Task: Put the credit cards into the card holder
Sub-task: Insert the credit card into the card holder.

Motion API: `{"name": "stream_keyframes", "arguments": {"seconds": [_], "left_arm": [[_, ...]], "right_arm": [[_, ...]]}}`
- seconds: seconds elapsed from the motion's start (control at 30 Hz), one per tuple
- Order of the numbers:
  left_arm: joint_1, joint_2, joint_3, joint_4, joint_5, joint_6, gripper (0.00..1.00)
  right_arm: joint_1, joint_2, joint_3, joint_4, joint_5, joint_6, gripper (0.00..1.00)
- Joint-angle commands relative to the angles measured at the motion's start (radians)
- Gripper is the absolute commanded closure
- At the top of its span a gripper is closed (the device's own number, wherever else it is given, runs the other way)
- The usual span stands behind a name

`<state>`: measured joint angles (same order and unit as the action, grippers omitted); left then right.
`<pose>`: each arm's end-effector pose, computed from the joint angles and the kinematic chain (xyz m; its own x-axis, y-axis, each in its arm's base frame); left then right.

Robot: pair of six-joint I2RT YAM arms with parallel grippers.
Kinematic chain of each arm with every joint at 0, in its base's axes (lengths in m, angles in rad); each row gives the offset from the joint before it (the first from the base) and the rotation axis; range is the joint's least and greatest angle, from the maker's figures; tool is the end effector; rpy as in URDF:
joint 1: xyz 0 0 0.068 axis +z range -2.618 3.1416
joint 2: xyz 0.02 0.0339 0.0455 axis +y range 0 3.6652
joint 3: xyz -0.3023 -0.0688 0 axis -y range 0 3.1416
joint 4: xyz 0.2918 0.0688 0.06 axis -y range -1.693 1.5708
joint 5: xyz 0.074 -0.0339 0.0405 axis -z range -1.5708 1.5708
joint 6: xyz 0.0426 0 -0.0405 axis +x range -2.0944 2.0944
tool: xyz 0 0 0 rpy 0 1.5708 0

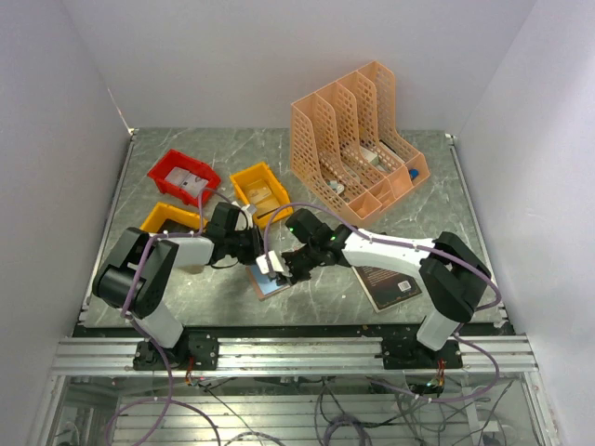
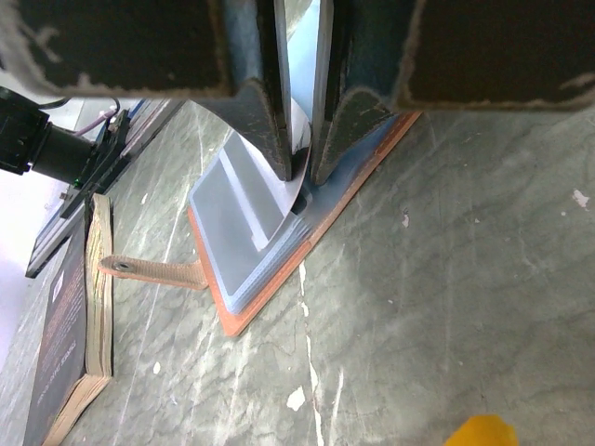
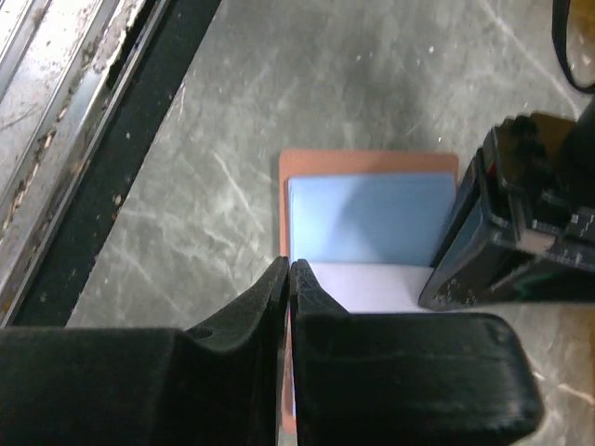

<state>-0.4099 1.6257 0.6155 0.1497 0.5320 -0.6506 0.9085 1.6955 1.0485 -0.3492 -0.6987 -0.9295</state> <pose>0.2801 -0.1453 0.1162 -0.9451 -0.1585 -0.2859 0.0935 0.7071 -0.7010 0.2149 0.3201 0.1959 0.3473 -0.5524 -0.7578 -0.9034 -0.4137 -0.1125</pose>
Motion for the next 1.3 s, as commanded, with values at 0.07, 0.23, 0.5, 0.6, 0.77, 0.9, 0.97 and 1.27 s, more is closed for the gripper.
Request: {"name": "stream_keyframes", "arguments": {"seconds": [0.07,0.23,0.5,0.6,0.77,0.9,0.97,1.27], "left_arm": [[-0.009,0.027,0.008,-0.041,-0.048,0.039,0.78],[-0.009,0.031,-0.002,-0.025,-0.044,0.032,0.78],[-0.009,0.022,-0.015,-0.018,-0.043,0.031,0.77],[-0.009,0.018,-0.016,-0.019,-0.045,0.031,0.76],[-0.009,0.019,-0.011,-0.028,-0.046,0.036,0.76],[-0.009,0.018,-0.012,-0.036,-0.051,0.040,0.75],[-0.009,0.017,-0.013,-0.036,-0.051,0.040,0.74],[-0.009,0.014,-0.007,-0.052,-0.064,0.048,0.64]], "right_arm": [[0.074,0.060,0.058,0.127,0.173,0.083,0.96],[0.122,0.101,0.061,0.168,0.265,0.100,0.96],[0.157,0.149,0.063,0.222,0.396,0.161,0.96],[0.160,0.171,0.068,0.213,0.436,0.155,0.96],[0.157,0.174,0.050,0.203,0.474,0.123,0.96],[0.146,0.169,0.047,0.172,0.477,0.099,0.96],[0.137,0.155,0.037,0.172,0.485,0.089,0.96],[0.097,0.123,0.017,0.158,0.497,0.064,0.96]]}}
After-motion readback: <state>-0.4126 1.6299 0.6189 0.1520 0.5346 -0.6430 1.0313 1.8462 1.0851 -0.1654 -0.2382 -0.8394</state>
